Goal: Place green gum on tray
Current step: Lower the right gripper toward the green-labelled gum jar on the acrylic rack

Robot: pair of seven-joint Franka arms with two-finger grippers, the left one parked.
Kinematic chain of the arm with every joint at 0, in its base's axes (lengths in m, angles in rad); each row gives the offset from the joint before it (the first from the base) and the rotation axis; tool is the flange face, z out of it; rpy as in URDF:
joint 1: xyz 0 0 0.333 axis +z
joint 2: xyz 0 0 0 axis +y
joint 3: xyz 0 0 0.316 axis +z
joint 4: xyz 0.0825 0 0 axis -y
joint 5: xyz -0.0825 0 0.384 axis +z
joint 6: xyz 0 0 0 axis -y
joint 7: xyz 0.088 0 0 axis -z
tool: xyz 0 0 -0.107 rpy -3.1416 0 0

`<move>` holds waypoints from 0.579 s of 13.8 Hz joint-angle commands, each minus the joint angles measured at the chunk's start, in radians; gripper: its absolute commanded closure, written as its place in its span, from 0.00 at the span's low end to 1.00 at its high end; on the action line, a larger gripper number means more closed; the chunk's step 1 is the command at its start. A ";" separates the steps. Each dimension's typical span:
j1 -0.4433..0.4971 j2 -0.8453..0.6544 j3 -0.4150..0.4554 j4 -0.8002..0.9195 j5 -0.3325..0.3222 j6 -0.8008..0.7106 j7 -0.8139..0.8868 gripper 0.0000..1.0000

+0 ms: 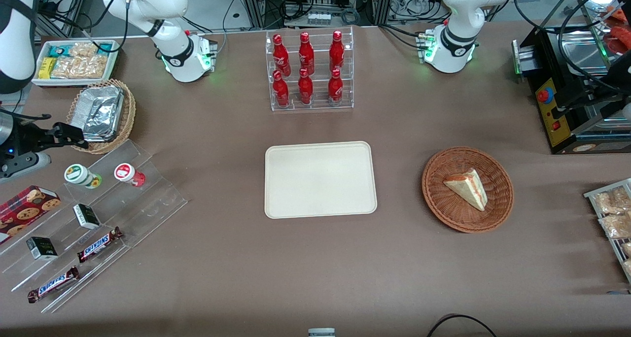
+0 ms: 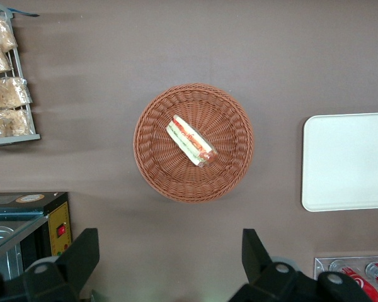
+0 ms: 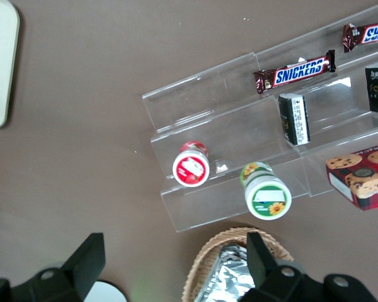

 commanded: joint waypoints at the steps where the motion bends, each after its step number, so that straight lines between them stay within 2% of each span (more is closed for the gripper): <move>1: -0.005 0.000 0.003 -0.012 -0.035 0.041 -0.125 0.00; 8: -0.064 0.022 0.000 -0.075 -0.032 0.135 -0.266 0.00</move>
